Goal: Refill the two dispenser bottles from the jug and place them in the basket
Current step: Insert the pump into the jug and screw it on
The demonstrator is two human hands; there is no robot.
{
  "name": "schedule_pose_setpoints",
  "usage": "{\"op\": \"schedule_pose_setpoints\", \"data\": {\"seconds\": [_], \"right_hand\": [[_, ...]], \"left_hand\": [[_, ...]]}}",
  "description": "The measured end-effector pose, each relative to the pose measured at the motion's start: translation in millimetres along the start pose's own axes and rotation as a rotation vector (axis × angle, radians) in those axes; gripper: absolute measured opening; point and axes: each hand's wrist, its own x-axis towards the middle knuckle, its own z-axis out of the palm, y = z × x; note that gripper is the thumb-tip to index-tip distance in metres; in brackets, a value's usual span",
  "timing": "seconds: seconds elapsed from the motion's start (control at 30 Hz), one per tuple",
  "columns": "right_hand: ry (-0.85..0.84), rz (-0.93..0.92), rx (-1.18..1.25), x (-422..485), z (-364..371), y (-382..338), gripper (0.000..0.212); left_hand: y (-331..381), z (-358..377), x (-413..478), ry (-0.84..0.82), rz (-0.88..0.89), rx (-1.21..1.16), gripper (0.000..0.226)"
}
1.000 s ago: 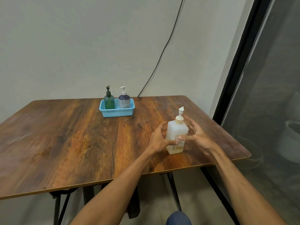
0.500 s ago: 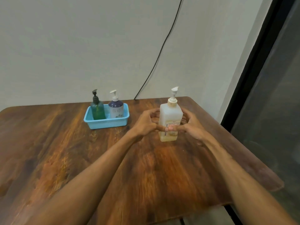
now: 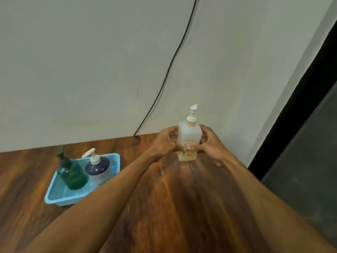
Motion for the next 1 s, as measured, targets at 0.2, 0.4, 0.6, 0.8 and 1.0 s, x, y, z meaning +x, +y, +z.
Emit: {"op": "schedule_pose_setpoints", "data": {"seconds": [0.2, 0.4, 0.6, 0.8, 1.0], "right_hand": [[0.069, -0.052, -0.301, 42.0, -32.9, 25.5, 0.049], [0.084, -0.013, -0.298, 71.8, -47.3, 55.5, 0.066], [0.097, 0.031, -0.278, 92.6, -54.8, 76.2, 0.078], [0.100, 0.043, -0.265, 108.8, -64.3, 92.6, 0.082], [0.051, 0.036, -0.085, 97.4, -69.0, 88.7, 0.090]], "left_hand": [[-35.6, 24.4, 66.1, 0.008, -0.062, 0.052, 0.088], [-57.0, 41.5, 101.7, 0.032, -0.115, 0.058, 0.085], [-79.7, 54.3, 124.6, 0.057, -0.148, 0.065, 0.097], [-80.6, 62.8, 138.1, 0.063, -0.125, 0.090, 0.093], [-68.2, 56.1, 122.2, 0.055, -0.149, 0.105, 0.107]]}}
